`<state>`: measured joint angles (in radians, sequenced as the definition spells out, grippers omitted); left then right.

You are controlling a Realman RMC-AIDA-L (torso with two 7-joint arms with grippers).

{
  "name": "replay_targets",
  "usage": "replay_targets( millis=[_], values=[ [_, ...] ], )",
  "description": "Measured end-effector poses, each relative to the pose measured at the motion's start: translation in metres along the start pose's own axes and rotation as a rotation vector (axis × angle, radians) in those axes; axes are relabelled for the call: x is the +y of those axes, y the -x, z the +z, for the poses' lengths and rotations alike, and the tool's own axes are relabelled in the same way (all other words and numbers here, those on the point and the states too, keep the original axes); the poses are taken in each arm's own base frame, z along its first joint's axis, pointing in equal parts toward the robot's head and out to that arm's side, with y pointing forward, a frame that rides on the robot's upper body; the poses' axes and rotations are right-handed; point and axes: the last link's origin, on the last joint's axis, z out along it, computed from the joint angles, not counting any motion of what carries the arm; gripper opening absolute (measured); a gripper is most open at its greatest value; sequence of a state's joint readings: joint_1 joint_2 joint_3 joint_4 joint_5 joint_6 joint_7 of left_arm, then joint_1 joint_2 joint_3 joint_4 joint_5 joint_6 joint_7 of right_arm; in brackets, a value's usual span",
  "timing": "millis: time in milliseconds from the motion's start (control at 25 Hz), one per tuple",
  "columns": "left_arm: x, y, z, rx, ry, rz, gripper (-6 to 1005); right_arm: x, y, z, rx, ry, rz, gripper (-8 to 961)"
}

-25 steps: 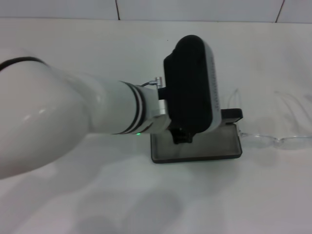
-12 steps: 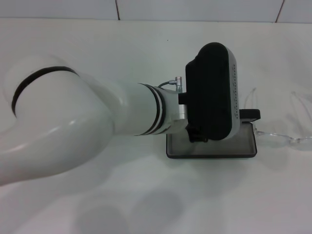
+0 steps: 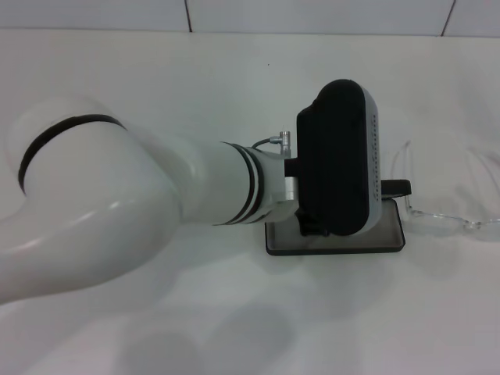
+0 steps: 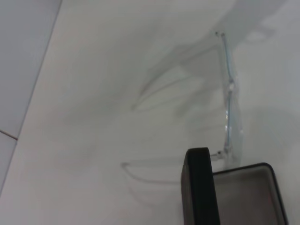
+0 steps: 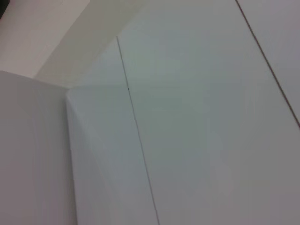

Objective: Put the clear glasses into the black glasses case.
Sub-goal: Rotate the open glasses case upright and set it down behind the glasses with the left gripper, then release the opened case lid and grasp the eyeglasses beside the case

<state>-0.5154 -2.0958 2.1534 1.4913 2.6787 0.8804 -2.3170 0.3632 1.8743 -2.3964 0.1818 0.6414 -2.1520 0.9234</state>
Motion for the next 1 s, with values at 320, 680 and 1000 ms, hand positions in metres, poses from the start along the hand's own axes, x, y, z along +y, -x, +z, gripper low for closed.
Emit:
replay_targets(
  millis=[320,680,1000],
  values=[
    [0.002,-0.006,-0.014,0.024,-0.002,-0.019,329,0.001,-0.005,0.003,0.074,0.049,0.020,870],
    [-0.015,-0.020,-0.055,0.147,-0.110,-0.095,446,0.000,-0.017,0.028,0.355,0.276,0.106,870],
    [-0.033,-0.023,-0.111,0.483,-0.085,-0.376,444,-0.034,0.003,0.048,0.929,0.275,0.153,870]
  ],
)
